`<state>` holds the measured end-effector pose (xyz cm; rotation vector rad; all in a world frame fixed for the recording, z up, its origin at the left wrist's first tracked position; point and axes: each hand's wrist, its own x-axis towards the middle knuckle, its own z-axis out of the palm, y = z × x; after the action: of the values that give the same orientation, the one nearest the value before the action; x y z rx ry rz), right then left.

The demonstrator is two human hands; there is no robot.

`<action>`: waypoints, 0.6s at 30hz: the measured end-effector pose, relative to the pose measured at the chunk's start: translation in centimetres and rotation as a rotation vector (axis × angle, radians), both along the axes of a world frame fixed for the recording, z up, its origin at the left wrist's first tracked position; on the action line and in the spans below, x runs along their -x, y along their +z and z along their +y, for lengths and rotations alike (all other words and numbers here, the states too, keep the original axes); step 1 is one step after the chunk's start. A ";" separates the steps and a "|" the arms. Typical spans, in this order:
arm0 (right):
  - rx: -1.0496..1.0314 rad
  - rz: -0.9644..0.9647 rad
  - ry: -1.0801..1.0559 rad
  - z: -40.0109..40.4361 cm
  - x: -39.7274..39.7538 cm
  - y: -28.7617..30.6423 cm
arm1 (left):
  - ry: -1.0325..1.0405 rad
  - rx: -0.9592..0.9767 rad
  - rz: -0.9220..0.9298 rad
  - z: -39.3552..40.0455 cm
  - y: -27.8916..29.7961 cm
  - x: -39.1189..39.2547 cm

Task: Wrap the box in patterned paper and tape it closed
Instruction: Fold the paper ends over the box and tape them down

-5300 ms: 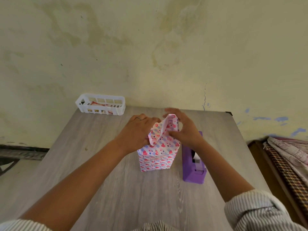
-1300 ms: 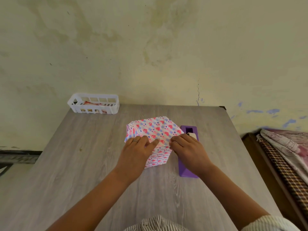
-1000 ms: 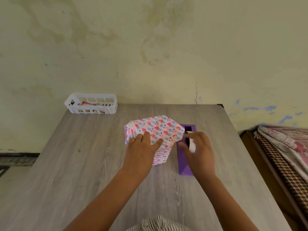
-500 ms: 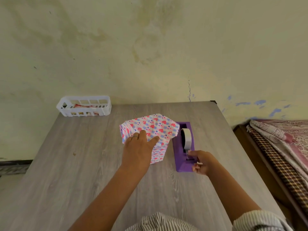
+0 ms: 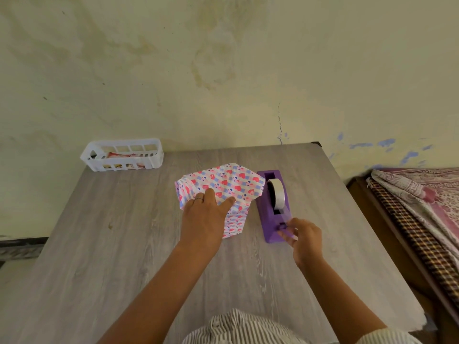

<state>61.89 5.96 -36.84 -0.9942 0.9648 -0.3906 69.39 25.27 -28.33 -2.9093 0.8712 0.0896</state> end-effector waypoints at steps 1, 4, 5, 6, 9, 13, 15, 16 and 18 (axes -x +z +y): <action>0.027 -0.024 -0.013 0.2 0.3 -0.5 | 0.000 0.006 -0.003 0.0 0.0 0.0; -0.046 -0.033 -0.042 0.3 0.8 -2.0 | 0.007 0.023 -0.018 0.2 -0.3 -0.1; -0.079 -0.027 -0.030 0.1 1.0 -2.3 | 0.011 0.033 -0.025 0.2 -0.3 -0.2; -0.085 -0.008 0.003 -0.1 1.2 -2.6 | 0.014 0.042 -0.027 0.3 -0.4 -0.4; 0.081 0.112 0.154 -0.7 1.8 -3.2 | 0.020 0.068 -0.023 0.2 -0.4 -0.7; 0.401 0.346 0.237 -0.4 1.3 -3.3 | 0.029 0.067 -0.027 0.0 -0.5 -0.8; 0.428 0.403 0.256 0.2 0.7 -2.9 | 0.040 0.067 -0.027 0.0 -0.6 -0.8; 0.418 0.423 0.268 0.3 0.4 -2.7 | 0.044 0.068 -0.031 0.0 -0.6 -0.9; 0.407 0.446 0.292 0.1 0.0 -2.3 | 0.048 0.069 -0.035 0.0 -0.5 -0.9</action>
<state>61.87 6.01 -39.16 -1.6171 1.1392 -0.1176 70.29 25.24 -28.86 -2.9863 0.8147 0.0125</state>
